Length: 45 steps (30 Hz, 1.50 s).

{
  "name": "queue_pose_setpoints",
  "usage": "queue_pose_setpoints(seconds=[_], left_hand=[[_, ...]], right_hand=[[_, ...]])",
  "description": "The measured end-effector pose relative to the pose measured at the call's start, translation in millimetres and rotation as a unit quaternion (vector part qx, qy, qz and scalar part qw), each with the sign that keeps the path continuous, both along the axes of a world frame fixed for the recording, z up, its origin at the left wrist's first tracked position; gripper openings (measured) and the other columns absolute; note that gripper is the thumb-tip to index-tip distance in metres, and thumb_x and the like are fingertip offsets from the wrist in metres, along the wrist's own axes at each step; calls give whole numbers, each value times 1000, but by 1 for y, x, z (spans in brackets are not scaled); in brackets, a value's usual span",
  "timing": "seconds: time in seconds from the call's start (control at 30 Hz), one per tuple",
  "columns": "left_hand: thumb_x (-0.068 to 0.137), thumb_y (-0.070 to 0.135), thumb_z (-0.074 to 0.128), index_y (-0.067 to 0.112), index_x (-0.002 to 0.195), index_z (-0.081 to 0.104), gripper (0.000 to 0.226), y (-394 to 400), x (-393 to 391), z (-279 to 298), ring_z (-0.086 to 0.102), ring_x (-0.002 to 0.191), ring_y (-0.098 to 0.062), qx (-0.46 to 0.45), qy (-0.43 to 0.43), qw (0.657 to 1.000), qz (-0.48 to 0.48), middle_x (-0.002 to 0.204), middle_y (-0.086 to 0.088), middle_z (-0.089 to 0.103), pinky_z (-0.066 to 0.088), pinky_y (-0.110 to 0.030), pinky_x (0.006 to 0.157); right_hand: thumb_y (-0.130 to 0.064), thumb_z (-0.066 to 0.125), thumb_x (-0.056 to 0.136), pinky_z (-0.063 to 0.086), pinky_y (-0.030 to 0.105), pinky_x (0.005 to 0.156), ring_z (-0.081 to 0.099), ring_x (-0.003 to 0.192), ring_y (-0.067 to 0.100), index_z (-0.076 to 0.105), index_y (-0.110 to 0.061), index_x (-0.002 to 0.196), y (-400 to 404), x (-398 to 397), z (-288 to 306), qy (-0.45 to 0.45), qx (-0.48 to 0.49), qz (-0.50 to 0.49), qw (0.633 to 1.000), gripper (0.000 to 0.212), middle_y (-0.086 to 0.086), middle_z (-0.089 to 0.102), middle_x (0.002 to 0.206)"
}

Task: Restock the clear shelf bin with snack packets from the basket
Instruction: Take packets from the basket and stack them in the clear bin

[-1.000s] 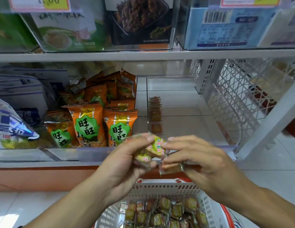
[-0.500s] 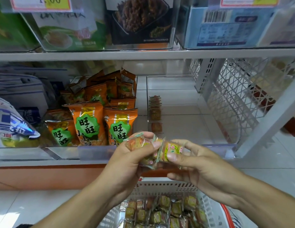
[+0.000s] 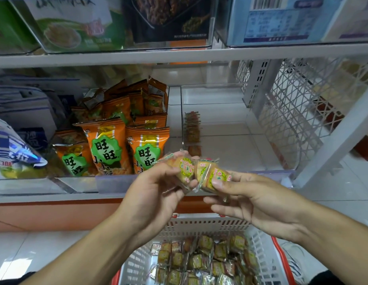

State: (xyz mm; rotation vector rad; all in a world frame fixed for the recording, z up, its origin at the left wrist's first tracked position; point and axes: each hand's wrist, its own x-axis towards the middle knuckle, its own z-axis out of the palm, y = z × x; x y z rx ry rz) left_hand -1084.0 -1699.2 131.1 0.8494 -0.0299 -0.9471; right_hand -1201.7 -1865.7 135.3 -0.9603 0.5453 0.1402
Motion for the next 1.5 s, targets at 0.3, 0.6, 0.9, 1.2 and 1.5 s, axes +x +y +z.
queue_pose_setpoints(seconds=[0.3, 0.6, 0.9, 1.2, 1.5], left_hand=[[80, 54, 71, 13, 100, 79, 47, -3, 1, -5, 67, 68, -10, 130, -166, 974, -79, 85, -7, 74, 54, -19, 55], [80, 71, 66, 15, 108, 79, 65, 2, -7, -5, 73, 83, -11, 177, -98, 949, -240, 96, -8, 77, 61, -28, 61], [70, 50, 80, 3, 113, 75, 64, -2, -12, -10, 71, 68, -17, 171, -9, 959, -225, 94, -15, 75, 61, -24, 55], [70, 52, 78, 21, 101, 80, 44, -5, -17, -15, 71, 77, -9, 145, -68, 953, -256, 94, -4, 75, 61, -20, 65], [77, 70, 63, 20, 124, 71, 69, -5, -17, -15, 74, 82, -21, 185, -76, 937, -286, 106, -16, 76, 62, -24, 58]], right_hand=[[-5, 82, 69, 62, 28, 72, 73, 88, 18, 62, -3, 115, -10, -3, 14, -51, -140, 63, 987, 50, 16, 76, 106], [-19, 92, 58, 50, 40, 100, 63, 89, 22, 79, -31, 104, -4, -6, 8, -29, -278, 142, 950, 50, 21, 74, 101], [-1, 91, 62, 56, 22, 65, 64, 66, 9, 78, -23, 89, -16, -4, 14, -93, -344, 123, 926, 38, 7, 77, 87], [1, 83, 77, 56, 31, 97, 71, 106, 18, 72, -15, 114, -16, -6, 5, -58, -330, 209, 919, 41, 4, 76, 110], [-22, 77, 89, 46, 38, 110, 64, 119, 3, 57, -38, 138, -10, -6, 5, -62, -401, 327, 853, 55, -13, 70, 126]])
